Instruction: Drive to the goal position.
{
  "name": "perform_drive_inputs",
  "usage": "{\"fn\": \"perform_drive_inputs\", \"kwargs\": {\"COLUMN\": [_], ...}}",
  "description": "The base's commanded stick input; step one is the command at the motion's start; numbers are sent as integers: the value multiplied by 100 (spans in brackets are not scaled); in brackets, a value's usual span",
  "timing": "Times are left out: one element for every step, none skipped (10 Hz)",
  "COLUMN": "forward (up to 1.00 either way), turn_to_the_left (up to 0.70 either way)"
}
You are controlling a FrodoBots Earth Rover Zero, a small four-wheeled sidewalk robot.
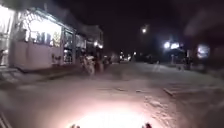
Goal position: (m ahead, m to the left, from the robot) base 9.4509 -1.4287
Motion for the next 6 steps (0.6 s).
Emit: {"fn": "perform_drive_inputs", "kwargs": {"forward": [70,70,70,70,70,70], "turn_to_the_left": [0,0,0,0,0,0]}}
